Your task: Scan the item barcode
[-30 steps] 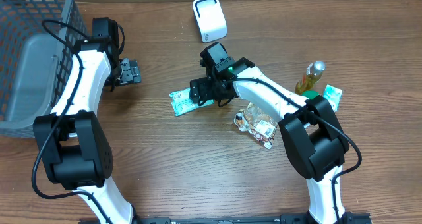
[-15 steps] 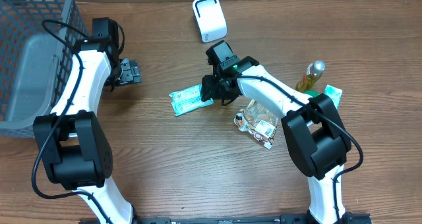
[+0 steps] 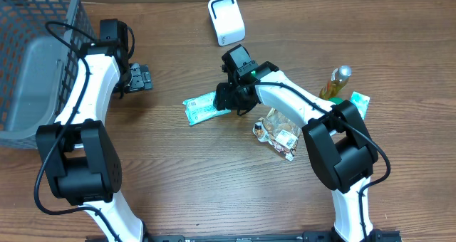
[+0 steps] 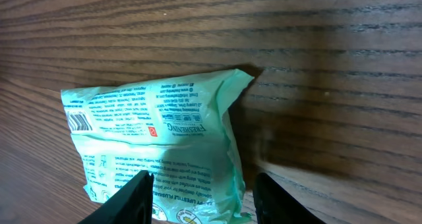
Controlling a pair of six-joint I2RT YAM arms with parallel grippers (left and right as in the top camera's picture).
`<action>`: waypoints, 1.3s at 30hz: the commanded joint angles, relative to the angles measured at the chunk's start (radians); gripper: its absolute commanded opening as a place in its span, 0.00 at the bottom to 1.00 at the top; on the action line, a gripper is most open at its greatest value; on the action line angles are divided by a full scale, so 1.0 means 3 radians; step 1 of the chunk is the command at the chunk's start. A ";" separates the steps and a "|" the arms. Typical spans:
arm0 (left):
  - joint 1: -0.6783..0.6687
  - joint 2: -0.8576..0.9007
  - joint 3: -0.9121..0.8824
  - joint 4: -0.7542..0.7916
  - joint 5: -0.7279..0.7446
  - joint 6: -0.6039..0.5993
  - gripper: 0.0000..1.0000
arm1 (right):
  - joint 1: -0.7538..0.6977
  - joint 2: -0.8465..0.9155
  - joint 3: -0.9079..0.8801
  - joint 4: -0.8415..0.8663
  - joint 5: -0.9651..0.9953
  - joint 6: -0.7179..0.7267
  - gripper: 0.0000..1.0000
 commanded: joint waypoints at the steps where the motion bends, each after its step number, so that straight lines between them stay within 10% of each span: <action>1: 0.0034 0.0010 0.0051 0.0005 -0.0045 0.0060 1.00 | 0.0010 0.0048 -0.0023 0.0027 -0.0027 0.0013 0.47; 25: 0.0034 0.0010 0.0051 0.0005 -0.0045 0.0060 1.00 | 0.0076 0.0216 -0.0023 0.0041 0.0100 0.0014 0.47; 39: 0.0034 0.0010 0.0051 0.0005 -0.0045 0.0060 1.00 | -0.0056 0.0084 0.0123 -0.0128 0.0095 0.0009 0.14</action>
